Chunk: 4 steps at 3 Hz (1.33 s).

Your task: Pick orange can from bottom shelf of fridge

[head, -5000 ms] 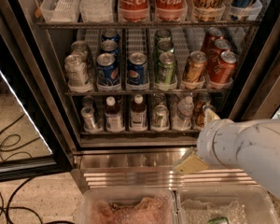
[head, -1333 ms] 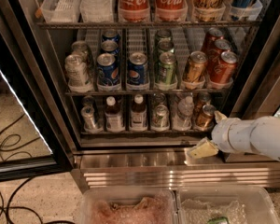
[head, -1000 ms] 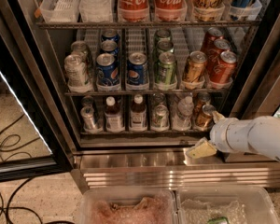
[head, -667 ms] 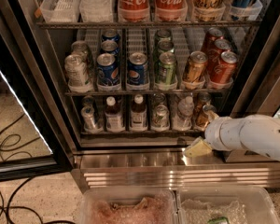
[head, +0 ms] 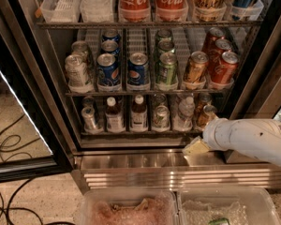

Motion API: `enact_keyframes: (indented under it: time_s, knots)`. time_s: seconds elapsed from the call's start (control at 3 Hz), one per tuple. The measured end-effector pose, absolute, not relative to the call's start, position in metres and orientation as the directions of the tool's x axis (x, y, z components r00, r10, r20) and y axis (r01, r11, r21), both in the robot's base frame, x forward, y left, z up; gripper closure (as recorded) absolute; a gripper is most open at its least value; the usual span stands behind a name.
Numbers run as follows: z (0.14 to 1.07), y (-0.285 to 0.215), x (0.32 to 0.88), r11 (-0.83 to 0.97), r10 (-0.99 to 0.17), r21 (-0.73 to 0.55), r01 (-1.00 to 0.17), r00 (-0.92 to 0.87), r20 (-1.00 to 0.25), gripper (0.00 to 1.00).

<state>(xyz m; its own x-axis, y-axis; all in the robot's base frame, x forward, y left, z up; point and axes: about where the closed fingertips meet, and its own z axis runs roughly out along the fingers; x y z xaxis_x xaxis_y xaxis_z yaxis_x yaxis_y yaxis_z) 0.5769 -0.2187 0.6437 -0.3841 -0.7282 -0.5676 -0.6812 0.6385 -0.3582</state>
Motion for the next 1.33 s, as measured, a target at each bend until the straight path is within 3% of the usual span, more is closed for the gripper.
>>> enact_keyframes:
  time_s: [0.33,1.33]
  knots:
    - [0.645,-0.245,0.581,0.704,-0.687,-0.38,-0.6,-0.438,-0.58,0.0]
    - [0.648,-0.278,0.587,0.751,-0.65,-0.395,-0.529,-0.486,-0.584,0.0]
